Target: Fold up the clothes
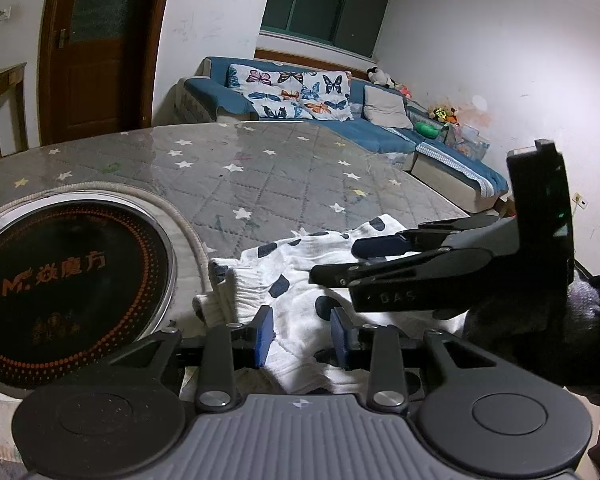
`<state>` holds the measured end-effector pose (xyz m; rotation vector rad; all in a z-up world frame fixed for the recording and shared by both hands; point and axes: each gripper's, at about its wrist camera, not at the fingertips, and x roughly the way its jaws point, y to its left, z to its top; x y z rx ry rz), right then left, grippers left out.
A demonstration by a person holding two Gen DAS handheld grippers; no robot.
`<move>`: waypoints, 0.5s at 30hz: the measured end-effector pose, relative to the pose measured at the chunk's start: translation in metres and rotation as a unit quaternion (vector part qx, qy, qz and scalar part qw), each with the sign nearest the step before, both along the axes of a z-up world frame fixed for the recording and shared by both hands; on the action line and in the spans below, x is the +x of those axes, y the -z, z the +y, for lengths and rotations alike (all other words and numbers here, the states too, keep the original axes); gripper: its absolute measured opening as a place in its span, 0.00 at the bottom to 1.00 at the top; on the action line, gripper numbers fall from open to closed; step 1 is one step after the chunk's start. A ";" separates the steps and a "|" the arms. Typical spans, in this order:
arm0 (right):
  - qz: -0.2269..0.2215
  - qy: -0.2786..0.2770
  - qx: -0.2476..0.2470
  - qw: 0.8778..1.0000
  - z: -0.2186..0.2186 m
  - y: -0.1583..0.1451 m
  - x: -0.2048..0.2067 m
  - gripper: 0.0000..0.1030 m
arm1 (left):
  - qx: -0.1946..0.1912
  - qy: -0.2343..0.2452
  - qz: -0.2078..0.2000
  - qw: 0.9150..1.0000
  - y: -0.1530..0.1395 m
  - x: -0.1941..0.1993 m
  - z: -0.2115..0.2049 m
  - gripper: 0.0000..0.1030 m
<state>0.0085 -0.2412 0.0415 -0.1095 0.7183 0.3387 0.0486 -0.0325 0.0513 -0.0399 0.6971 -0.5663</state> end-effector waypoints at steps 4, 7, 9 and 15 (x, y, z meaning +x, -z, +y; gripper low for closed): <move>-0.016 0.003 0.009 1.000 0.000 -0.010 -0.003 0.57 | -0.003 -0.003 -0.002 1.000 -0.002 -0.001 0.003 0.34; -0.025 0.001 0.014 1.000 0.003 -0.014 0.000 0.55 | -0.003 -0.006 -0.001 1.000 0.000 -0.002 0.003 0.34; -0.019 0.000 0.016 1.000 0.007 -0.010 0.006 0.53 | -0.003 -0.006 -0.001 1.000 0.000 -0.004 0.003 0.34; -0.017 -0.005 0.007 1.000 0.013 -0.003 0.009 0.52 | -0.001 -0.015 -0.002 1.000 -0.002 -0.007 0.008 0.34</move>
